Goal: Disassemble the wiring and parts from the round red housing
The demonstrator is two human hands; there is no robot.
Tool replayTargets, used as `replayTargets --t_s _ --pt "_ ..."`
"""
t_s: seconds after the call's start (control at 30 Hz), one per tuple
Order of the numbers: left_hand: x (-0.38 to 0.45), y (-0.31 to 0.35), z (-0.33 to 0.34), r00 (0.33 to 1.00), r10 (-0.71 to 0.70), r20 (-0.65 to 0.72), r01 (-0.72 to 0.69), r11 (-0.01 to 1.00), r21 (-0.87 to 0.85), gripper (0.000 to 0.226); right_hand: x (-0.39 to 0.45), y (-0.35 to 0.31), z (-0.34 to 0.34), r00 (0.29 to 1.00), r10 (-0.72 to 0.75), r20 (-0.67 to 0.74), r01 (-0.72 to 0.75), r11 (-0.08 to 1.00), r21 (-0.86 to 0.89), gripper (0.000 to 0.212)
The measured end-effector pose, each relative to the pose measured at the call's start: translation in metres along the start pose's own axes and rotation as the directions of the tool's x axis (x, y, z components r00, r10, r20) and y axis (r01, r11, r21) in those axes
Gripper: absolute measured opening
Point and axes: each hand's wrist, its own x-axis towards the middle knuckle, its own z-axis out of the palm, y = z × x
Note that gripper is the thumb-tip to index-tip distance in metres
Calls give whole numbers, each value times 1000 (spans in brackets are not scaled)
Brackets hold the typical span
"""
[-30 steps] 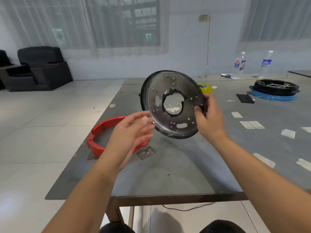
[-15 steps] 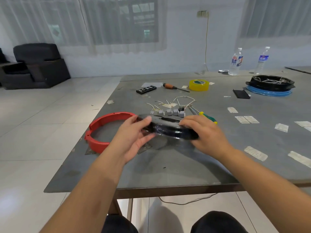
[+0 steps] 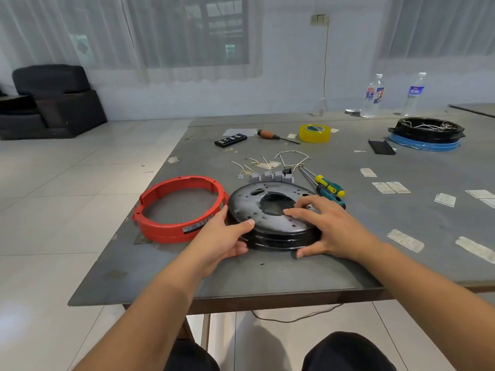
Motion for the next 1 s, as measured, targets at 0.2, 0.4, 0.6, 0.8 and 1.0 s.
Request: replayTargets --t_s 0.2,0.4,0.6,0.8,1.0 --pt "7 1 -7 990 130 -53 -83 850 521 56 5 3 1 996 40 81 -45 997 66 94" --pt "2 -6 -32 709 688 -154 -208 412 887 28 4 -1 -3 992 71 102 -77 995 57 90" --pt "-2 -23 -54 765 621 -173 -29 302 953 34 11 -27 -3 994 92 63 -88 994 -64 81" --pt "-9 -33 -61 746 641 -180 0 271 963 34 18 -25 -1 979 178 97 -172 982 -73 78" --pt "-6 -32 -60 762 626 -166 -61 324 944 35 21 -29 6 977 187 100 -178 980 -93 79"
